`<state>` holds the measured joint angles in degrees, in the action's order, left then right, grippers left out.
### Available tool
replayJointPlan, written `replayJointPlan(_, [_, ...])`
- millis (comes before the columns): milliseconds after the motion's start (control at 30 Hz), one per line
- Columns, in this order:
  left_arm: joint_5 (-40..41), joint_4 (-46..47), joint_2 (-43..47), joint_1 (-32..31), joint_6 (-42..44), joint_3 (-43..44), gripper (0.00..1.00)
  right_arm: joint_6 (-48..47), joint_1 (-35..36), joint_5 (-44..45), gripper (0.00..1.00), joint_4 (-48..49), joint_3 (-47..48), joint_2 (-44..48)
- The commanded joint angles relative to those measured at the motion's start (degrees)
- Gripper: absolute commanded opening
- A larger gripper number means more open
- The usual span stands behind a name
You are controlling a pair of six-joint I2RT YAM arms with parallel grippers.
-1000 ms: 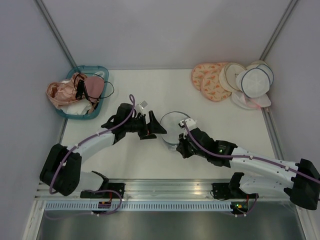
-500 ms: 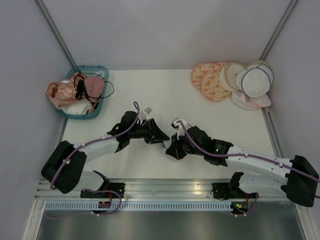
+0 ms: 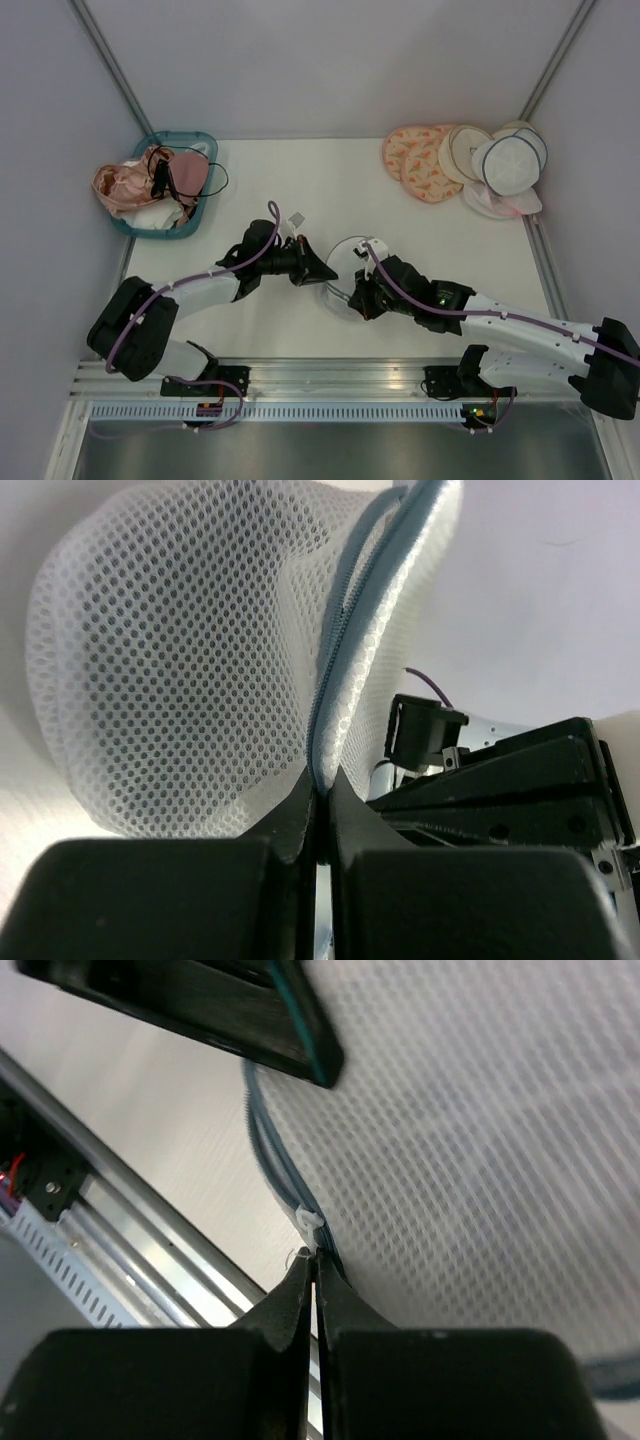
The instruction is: Unzip the laundry bag and remove the bra
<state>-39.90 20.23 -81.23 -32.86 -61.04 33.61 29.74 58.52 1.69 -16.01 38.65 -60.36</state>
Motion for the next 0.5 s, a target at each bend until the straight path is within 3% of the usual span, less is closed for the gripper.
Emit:
replayJointPlan(0, [1.23,-3.00,4.06,2.19,3.20,2.34,0.02,3.12,-0.07,12.79,0.00,-13.42,2.74,1.03])
replayJointPlan(233, [1.05,-4.67,5.03,2.63,4.08,1.73,0.02,7.35,0.10,28.09,0.00,-24.32,5.99,0.59])
replayJointPlan(467, [3.07,-7.83,7.75,2.72,5.58,1.55,0.02,8.58,0.10,31.18,0.01,-28.20,6.96,0.59])
